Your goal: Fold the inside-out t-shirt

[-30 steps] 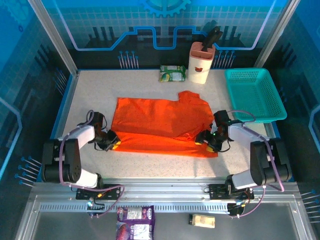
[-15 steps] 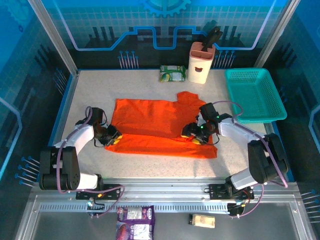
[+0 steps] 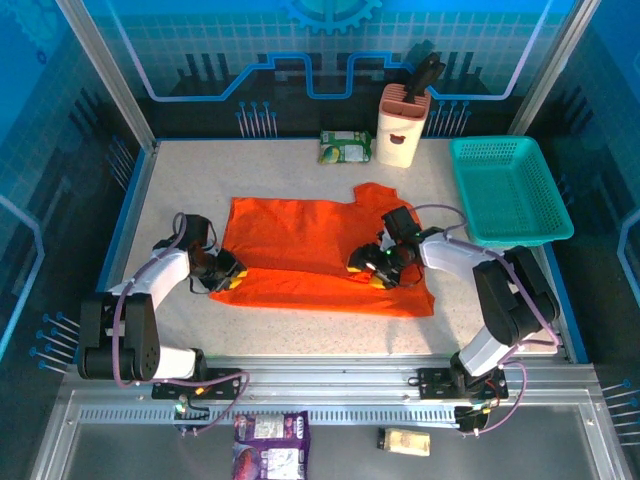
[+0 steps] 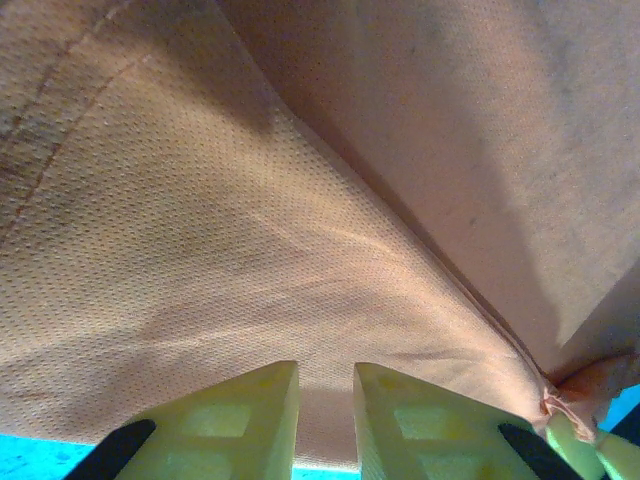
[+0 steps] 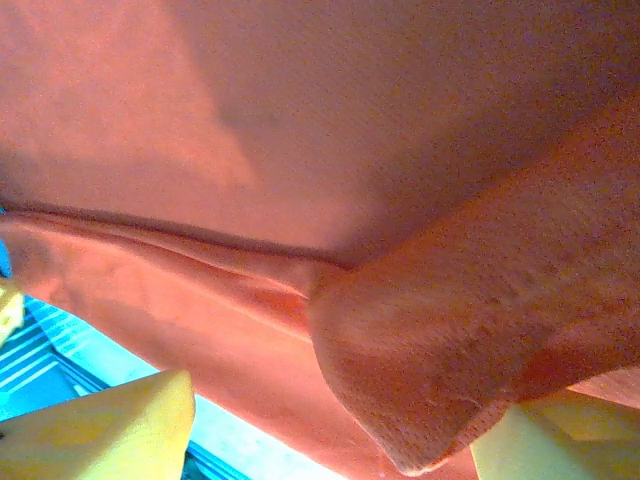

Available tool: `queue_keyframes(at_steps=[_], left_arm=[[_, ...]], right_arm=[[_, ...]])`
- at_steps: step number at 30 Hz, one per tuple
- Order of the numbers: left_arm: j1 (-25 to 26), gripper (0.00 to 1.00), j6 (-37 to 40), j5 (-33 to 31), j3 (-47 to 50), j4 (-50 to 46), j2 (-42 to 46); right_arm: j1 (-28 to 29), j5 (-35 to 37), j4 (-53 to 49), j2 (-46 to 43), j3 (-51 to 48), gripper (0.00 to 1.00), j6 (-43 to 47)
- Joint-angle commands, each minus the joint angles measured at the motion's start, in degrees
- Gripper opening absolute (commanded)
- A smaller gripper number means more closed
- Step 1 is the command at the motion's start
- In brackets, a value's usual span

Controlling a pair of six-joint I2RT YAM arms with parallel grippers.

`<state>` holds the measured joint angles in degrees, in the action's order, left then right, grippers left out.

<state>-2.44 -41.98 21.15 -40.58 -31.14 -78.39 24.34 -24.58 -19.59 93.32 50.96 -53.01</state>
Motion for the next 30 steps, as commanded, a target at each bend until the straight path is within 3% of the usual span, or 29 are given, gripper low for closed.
queue_keyframes(at_steps=[1, 7, 16, 21, 30], left_arm=[[0.38, 0.23, -0.32, 1.08, -1.07, -1.20, 0.82], [1.32, 0.23, 0.85, -1.04, -2.95, -3.03, 1.57], [9.00, 0.24, 3.61, -1.66, -9.20, -3.78, -4.49], [10.78, 0.20, 2.43, -3.17, -11.72, -1.16, -9.25], [10.83, 0.18, 4.12, -7.29, -14.66, -2.09, -15.54]], right_arm=[[0.57, -2.32, 4.14, 3.35, 7.17, 0.70, -0.27], [-0.57, -2.71, 1.58, 5.78, 15.27, 0.67, 5.45], [-5.01, 0.96, -12.91, 0.84, 12.14, 0.67, 18.12], [-3.35, -12.80, -5.04, 5.17, 9.76, 0.65, 17.18], [-1.72, -10.55, 1.38, 15.17, 10.60, 0.65, 15.31]])
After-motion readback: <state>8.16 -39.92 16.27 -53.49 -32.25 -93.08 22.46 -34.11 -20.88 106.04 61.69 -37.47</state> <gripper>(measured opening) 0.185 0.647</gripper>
